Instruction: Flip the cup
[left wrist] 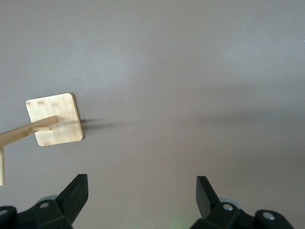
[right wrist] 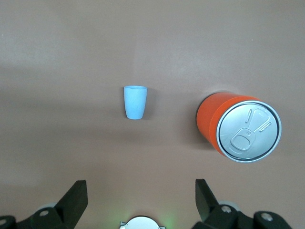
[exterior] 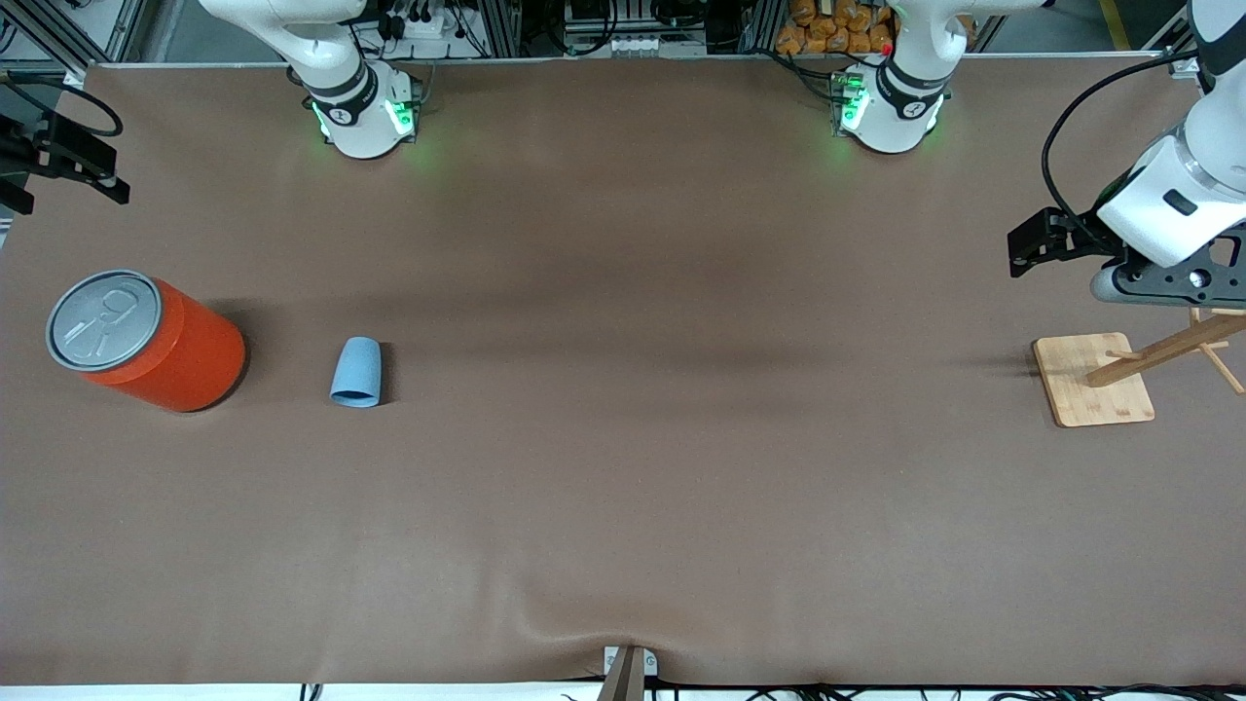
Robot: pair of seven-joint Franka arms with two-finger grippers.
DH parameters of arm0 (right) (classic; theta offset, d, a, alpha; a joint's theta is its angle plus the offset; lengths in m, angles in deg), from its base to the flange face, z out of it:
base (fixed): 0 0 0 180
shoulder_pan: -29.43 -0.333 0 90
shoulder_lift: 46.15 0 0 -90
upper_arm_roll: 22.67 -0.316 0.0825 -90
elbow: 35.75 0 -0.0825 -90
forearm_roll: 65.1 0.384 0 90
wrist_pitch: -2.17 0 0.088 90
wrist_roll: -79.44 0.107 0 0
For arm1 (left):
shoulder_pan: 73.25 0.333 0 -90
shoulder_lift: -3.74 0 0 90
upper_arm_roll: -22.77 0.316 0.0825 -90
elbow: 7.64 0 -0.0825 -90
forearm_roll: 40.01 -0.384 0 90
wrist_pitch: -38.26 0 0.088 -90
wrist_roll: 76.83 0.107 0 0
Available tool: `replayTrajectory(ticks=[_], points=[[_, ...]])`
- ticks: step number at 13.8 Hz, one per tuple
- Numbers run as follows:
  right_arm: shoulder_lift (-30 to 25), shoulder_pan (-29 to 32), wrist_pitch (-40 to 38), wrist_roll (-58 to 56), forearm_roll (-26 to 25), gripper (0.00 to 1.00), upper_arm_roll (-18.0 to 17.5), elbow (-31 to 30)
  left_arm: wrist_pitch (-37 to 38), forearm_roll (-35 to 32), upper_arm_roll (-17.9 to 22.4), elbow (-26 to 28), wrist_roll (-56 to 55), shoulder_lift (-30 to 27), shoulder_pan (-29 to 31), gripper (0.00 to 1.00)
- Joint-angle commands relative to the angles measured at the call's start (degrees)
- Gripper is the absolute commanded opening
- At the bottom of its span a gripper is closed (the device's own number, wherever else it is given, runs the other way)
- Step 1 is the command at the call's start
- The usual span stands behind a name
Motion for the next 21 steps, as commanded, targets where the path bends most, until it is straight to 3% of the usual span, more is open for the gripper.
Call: replayTrajectory(ticks=[1, 12, 17, 21], points=[[-1.7, 0.5, 0.7, -5.3, -1.0, 1.0, -0.1, -2.1, 1.6, 0.1, -0.7, 0.3, 2.1, -0.9, 0.7, 1.0], [-1.4, 0.1, 0.2, -6.6, -1.3, 1.0, -0.3, -1.7, 1.8, 0.3, -0.6, -0.2, 1.1, -0.5, 0.6, 1.0], [2.1, -0.8, 0.6, -7.3, -2.2, 1.0, -0.4, -1.3, 0.0, 1.5, -0.3, 0.1, 1.5, 0.0, 0.8, 1.0], [8.6, -0.5, 0.9, -8.2, -2.7, 1.0, -0.2, -1.3, 0.0, 0.9, -0.4, 0.1, 1.8, 0.4, 0.6, 1.0]])
